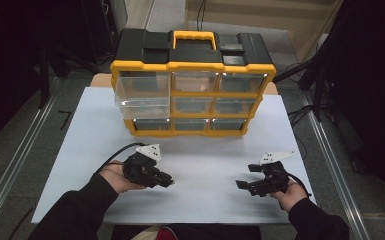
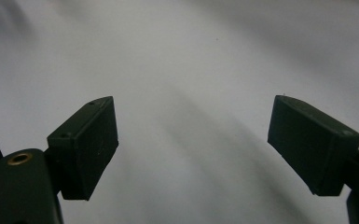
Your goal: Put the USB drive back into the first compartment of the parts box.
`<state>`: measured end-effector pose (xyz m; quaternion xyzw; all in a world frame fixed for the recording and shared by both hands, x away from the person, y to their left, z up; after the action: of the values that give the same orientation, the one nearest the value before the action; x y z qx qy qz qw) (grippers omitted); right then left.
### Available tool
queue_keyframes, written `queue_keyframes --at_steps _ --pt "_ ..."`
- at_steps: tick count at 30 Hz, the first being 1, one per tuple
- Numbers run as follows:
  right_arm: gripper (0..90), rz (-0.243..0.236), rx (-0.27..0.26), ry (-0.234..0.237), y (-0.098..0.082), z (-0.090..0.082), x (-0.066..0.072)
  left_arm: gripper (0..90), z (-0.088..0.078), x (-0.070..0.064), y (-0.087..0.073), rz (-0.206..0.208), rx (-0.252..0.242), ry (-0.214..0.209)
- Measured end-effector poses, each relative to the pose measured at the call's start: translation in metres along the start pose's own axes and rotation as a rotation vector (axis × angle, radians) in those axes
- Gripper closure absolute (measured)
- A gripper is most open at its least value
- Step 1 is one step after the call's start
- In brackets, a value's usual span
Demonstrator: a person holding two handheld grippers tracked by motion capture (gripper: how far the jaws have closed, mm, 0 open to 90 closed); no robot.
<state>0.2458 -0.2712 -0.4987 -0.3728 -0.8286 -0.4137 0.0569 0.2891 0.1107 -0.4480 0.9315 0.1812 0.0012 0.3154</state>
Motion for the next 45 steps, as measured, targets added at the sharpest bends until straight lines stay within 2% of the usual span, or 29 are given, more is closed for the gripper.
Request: queue_keyframes --at_steps 4,11,13,15,19,23,27,31,38,39,45 --pt "14.2 -0.005 -0.003 0.004 0.000 0.000 0.001 79.9 -0.009 0.000 0.003 0.005 -0.005 0.013" --pt "14.2 -0.002 -0.010 0.009 0.001 0.000 0.001 79.9 -0.026 0.002 0.008 -0.022 -0.010 0.020" --pt "14.2 -0.004 -0.014 0.013 0.001 0.000 0.001 79.9 -0.030 0.001 0.011 -0.037 -0.014 0.010" --pt "14.1 -0.003 -0.014 0.014 0.001 0.000 0.001 79.9 -0.037 -0.001 0.015 -0.021 -0.014 0.014" --pt "14.2 -0.003 -0.017 0.014 0.001 -0.001 0.001 79.9 -0.042 0.000 0.019 -0.016 -0.008 0.000" --pt "14.2 -0.001 -0.018 0.012 0.001 0.000 0.001 79.9 -0.048 0.001 0.025 -0.010 0.015 0.021" --pt "14.2 -0.003 -0.022 0.009 0.001 -0.001 0.001 79.9 -0.052 0.001 0.028 -0.006 0.019 0.016" --pt "14.2 -0.002 -0.026 0.006 0.001 -0.002 0.000 79.9 -0.062 -0.002 0.036 -0.015 0.013 0.000" --pt "14.2 -0.004 -0.024 0.008 0.001 -0.001 0.000 79.9 -0.075 -0.004 0.045 -0.008 0.008 0.003" --pt "14.2 -0.004 -0.023 0.007 0.001 -0.001 0.000 79.9 -0.079 -0.003 0.048 -0.018 0.007 -0.008" --pt "14.2 -0.004 -0.020 0.007 0.001 -0.001 0.000 79.9 -0.089 -0.002 0.056 -0.028 0.012 0.002"
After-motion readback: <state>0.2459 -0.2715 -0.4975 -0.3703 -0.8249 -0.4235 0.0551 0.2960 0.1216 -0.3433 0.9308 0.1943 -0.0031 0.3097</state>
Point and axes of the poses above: each handheld gripper's, and its own axes: z roughly forward along the jaws, y roughly out of its top, x roughly to its left, the point moved 1 cm from there along z, roughly forward along the jaws, and after that the axes turned 13 degrees about y, right-handed, at the moved point
